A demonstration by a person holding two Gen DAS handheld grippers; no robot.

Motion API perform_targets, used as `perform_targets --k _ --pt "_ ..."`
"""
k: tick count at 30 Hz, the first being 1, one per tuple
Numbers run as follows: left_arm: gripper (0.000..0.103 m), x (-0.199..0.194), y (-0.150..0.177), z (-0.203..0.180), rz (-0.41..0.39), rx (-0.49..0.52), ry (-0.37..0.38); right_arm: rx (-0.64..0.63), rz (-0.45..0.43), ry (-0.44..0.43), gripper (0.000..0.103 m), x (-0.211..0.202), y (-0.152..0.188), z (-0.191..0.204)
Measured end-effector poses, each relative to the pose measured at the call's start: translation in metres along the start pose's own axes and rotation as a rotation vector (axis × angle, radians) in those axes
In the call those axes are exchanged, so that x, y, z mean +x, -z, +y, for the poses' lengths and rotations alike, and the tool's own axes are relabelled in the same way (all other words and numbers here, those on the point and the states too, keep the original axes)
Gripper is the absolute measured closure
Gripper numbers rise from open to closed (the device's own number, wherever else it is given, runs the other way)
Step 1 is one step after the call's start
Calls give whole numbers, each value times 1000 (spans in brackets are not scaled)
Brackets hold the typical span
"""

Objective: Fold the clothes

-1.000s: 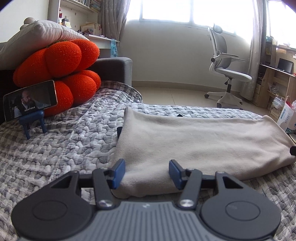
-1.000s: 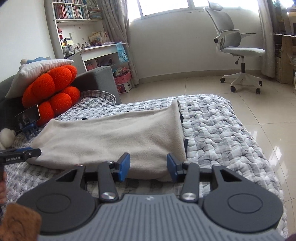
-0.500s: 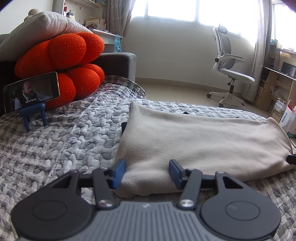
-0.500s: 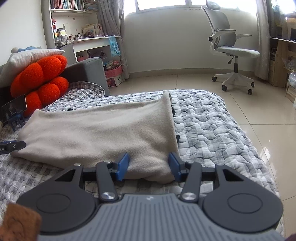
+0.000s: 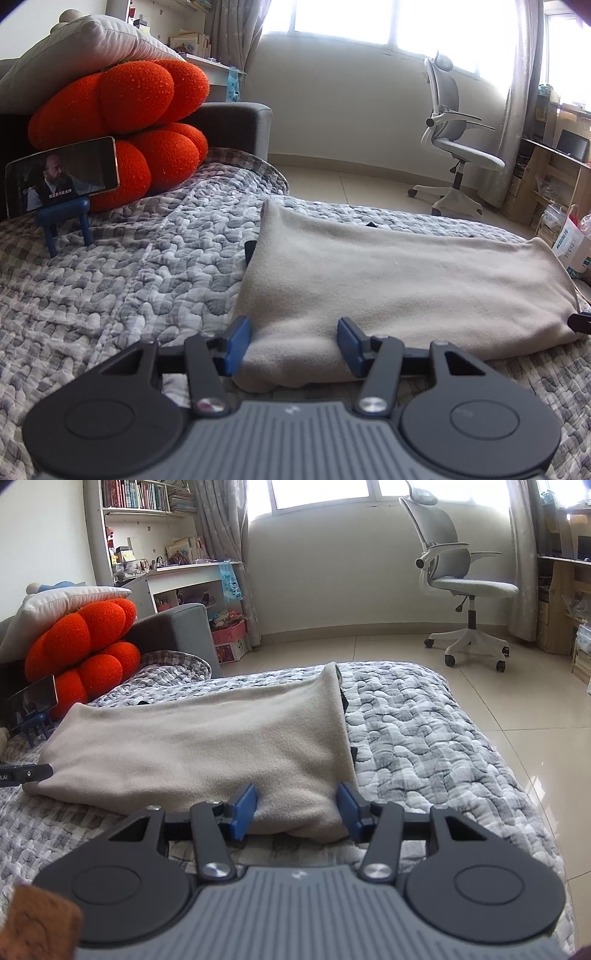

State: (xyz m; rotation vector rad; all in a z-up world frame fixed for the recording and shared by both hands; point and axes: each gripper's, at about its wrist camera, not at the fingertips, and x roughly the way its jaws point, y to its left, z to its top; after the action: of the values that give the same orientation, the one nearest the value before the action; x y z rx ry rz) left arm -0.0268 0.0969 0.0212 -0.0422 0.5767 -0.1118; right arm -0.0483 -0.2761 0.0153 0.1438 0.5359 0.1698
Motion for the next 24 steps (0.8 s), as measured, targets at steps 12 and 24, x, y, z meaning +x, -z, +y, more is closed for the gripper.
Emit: perform_targets --k 12,24 --pt "48 -7 -13 4 26 -18 -41 57 -30 -49 50 -6 2 -10" --pt "45 -27 -34 10 45 -9 -136 249 -74 -129 43 -17 4 -36"
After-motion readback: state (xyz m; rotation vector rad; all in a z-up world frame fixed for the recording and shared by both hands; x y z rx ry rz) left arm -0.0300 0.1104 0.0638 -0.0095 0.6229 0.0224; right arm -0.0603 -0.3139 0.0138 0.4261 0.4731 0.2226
